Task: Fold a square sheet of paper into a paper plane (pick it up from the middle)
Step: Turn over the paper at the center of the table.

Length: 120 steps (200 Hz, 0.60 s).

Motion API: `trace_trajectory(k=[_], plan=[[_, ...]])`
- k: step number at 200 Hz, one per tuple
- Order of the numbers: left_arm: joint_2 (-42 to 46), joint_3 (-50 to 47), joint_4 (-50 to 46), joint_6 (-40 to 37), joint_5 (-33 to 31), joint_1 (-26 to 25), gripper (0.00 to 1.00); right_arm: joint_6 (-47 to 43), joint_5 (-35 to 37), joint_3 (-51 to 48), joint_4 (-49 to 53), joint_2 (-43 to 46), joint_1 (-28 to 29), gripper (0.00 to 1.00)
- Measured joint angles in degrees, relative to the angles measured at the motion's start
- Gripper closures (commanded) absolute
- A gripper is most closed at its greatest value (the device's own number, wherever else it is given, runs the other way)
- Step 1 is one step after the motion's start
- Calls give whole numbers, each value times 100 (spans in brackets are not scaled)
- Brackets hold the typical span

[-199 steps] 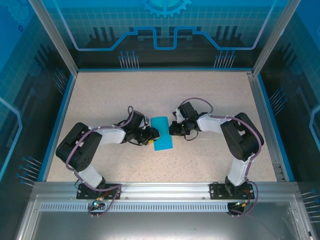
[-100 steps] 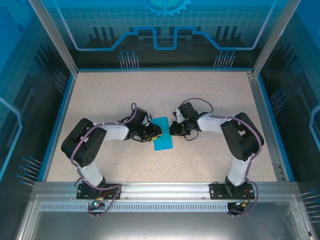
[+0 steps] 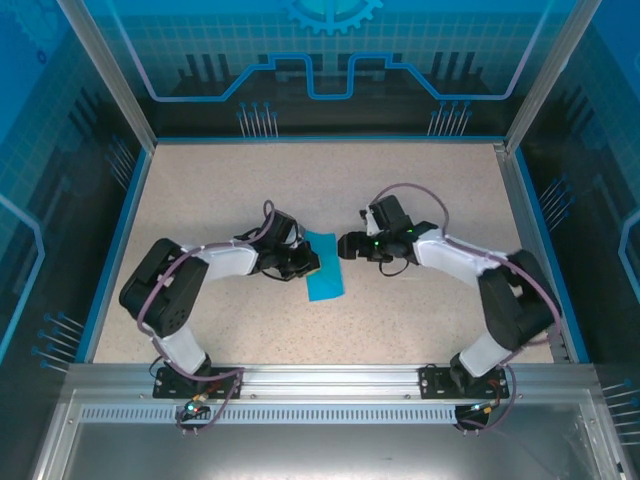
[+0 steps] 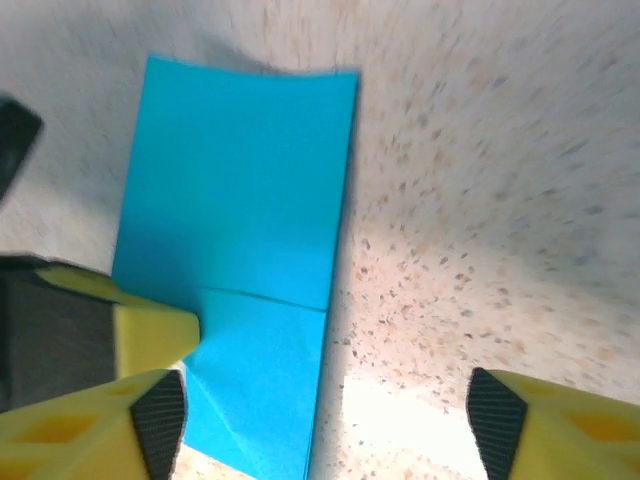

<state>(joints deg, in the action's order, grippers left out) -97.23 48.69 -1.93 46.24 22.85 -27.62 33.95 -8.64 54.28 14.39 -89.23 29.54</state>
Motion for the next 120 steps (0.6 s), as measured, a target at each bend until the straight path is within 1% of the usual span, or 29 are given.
trace_trajectory(k=[16, 31, 51, 76, 91, 106, 120], plan=[[339, 271, -680, -258, -313, -9, 94, 13, 487, -55, 125, 566, -7, 1], [675, 654, -1408, -487, -723, -22, 94, -37, 918, -170, 201, 1003, -24, 0], [1038, 1311, -2415, -785, -1322, -57, 94, -55, 1355, -376, 319, 1346, -50, 1], [1276, 2107, -3442, -1141, -2138, -157, 94, -48, 1759, -546, 533, 1462, -79, 1], [1296, 2461, -3875, -1333, -2612, -280, 94, -17, 1926, -595, 643, 1464, -87, 1], [1209, 2736, -4266, -1480, -3104, -417, 94, 61, 2061, -599, 748, 1464, -118, 1], [955, 3005, -4610, -1537, -3663, -557, 94, 125, 2157, -599, 817, 1464, -162, 0]])
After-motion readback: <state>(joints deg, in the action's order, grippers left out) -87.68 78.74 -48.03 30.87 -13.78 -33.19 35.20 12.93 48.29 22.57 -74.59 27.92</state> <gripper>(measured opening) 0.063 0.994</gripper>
